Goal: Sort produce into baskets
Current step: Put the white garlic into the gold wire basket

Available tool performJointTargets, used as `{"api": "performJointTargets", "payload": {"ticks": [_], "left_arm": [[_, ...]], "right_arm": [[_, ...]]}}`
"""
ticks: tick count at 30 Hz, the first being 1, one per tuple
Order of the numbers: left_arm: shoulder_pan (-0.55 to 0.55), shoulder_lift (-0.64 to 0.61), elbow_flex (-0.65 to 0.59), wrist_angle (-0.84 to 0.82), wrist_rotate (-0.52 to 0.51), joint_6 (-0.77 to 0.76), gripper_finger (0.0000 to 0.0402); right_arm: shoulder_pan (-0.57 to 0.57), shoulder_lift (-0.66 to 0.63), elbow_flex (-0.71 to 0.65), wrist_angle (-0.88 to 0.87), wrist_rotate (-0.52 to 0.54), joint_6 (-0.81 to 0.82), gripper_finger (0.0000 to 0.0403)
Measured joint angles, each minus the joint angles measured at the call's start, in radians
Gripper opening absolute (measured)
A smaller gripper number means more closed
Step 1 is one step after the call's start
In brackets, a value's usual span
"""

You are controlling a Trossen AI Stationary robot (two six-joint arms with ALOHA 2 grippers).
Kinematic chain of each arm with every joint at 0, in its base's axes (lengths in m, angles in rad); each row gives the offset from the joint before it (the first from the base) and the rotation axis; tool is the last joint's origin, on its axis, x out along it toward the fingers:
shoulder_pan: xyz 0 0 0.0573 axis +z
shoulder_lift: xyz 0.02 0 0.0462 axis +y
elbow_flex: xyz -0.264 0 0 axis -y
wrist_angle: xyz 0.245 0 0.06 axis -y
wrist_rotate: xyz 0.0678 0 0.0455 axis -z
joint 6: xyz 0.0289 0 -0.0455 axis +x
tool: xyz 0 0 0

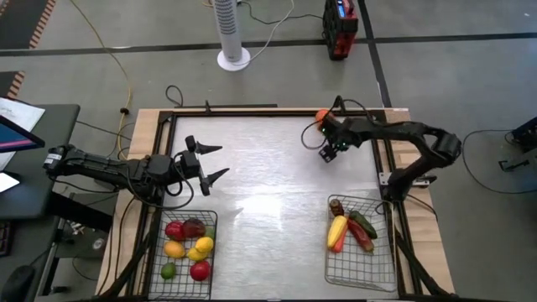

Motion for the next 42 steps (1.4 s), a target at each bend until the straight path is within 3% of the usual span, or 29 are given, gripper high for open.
{"api": "performJointTargets", "payload": {"ticks": [6,9,12,18,23,27,34,38,42], "left_arm": [[-0.001,0.0,0.0,0.006,0.017,-0.013,0.0341],[-0.001,0.0,0.0,0.006,0.017,-0.013,0.0341],[-0.001,0.0,0.0,0.004,0.017,-0.011,0.0341],[0.007,0.0,0.0,-0.084,0.044,-0.023,0.0341],[0.099,0.0,0.0,-0.214,0.093,-0.052,0.0341],[0.192,0.013,0.0,-0.265,0.174,-0.071,0.0341],[0.294,0.201,0.0,-0.354,0.28,-0.061,0.0341],[0.298,0.362,0.0,-0.321,0.309,-0.047,0.0336],[0.292,0.481,0.0,-0.236,0.441,-0.066,0.0326]], "right_arm": [[0.15,-0.117,0.067,-0.039,0.107,0.057,0.0331],[0.186,-0.185,0.099,-0.039,0.176,0.067,0.0331],[0.199,-0.229,0.114,-0.031,0.179,0.067,0.0331],[0.24,-0.233,0.11,0.078,0.063,0.058,0.0331],[0.301,-0.16,0.051,0.382,-0.095,0.027,0.0331],[0.352,-0.075,0.039,0.565,-0.146,0.024,0.0331],[0.432,0.04,0.038,0.773,-0.145,0.017,0.0331],[0.455,0.069,0.038,0.846,-0.144,0.012,0.0331],[0.463,0.071,0.038,0.846,-0.134,-0.001,0.0331]]}}
